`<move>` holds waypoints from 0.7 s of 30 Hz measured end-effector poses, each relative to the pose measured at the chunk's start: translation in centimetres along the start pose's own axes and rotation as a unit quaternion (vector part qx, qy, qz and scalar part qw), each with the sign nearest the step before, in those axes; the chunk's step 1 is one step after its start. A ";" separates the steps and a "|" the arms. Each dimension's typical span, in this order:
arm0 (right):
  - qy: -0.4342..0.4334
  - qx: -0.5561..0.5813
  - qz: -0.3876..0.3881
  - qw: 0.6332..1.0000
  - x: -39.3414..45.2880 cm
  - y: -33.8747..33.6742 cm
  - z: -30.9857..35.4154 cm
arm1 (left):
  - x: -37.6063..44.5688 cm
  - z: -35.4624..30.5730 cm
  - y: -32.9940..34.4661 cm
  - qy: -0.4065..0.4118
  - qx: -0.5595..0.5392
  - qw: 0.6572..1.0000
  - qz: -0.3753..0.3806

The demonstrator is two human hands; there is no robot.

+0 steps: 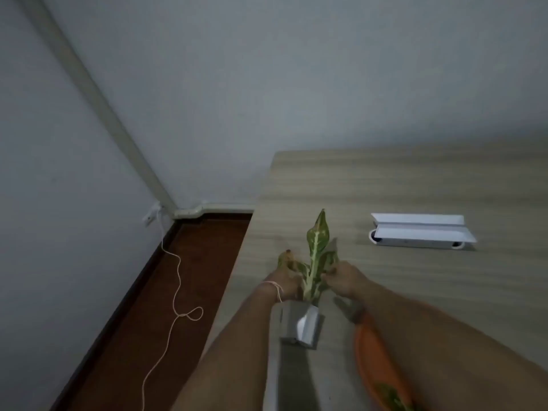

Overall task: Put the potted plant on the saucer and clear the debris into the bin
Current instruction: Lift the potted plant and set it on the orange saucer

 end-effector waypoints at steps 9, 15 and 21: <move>0.106 0.208 0.026 0.972 2.1 13.2 -7.7 | -0.7 6.5 6.2 -0.029 -0.096 0.994 0.033; 0.135 0.277 0.028 0.951 2.3 13.4 -8.2 | 1.3 8.8 7.0 -0.020 -0.162 0.987 -0.012; 0.079 0.321 -0.003 0.944 3.2 12.1 -9.2 | -0.1 5.1 6.2 -0.005 -0.224 0.974 -0.037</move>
Point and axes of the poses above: each hand's wrist, its own x-axis towards the middle knuckle, its own y-axis out of the palm, z = x × y, the point moved 6 cm from there along x, towards the middle knuckle
